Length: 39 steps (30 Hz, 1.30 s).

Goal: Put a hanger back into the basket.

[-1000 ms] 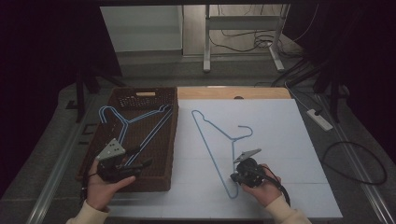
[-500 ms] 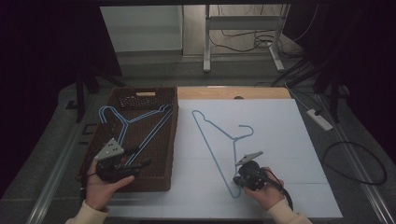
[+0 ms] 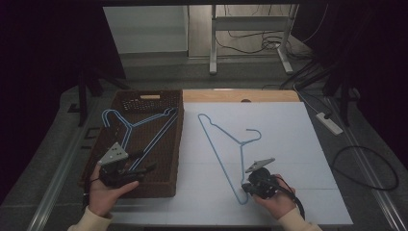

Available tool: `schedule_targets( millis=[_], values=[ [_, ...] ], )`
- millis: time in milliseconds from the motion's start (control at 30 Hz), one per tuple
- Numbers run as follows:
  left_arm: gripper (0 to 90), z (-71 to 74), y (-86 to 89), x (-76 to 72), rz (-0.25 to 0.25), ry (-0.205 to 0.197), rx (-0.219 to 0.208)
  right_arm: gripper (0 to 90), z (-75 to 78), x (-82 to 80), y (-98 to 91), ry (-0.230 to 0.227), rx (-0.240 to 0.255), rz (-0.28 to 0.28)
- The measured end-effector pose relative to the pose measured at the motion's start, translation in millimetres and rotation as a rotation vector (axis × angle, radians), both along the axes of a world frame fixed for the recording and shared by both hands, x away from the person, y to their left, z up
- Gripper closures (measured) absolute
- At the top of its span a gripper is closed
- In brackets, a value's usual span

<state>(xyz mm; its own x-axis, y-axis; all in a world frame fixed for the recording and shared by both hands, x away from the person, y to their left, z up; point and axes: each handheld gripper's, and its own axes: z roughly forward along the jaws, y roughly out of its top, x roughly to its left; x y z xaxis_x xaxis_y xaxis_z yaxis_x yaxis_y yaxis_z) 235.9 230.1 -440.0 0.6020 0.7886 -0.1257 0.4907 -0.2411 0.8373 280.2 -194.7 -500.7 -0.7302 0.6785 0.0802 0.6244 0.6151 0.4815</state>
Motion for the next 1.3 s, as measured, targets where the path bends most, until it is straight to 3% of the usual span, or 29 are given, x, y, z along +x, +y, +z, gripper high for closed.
schedule_targets(
  millis=[233,567,733,1133,1300],
  values=[
    [34.9,0.0,1.3,0.0,0.002,-0.001,0.000,90.0,-3.0,-3.1,7.3,-0.005,-0.046,0.018],
    [34.9,0.1,2.0,0.0,0.006,0.000,0.000,90.0,-0.1,-2.3,-3.0,-0.019,-0.122,-0.043],
    [34.8,0.4,2.8,-0.1,0.008,-0.001,0.000,90.0,1.9,1.7,-25.5,-0.034,-0.167,-0.107],
    [34.8,0.5,2.0,-0.1,0.006,0.001,0.001,90.0,5.7,25.6,-102.3,-0.037,-0.158,-0.330],
    [34.8,0.2,2.1,0.1,0.006,0.002,0.001,90.0,5.9,33.2,-116.8,-0.034,-0.134,-0.378]
  ],
)
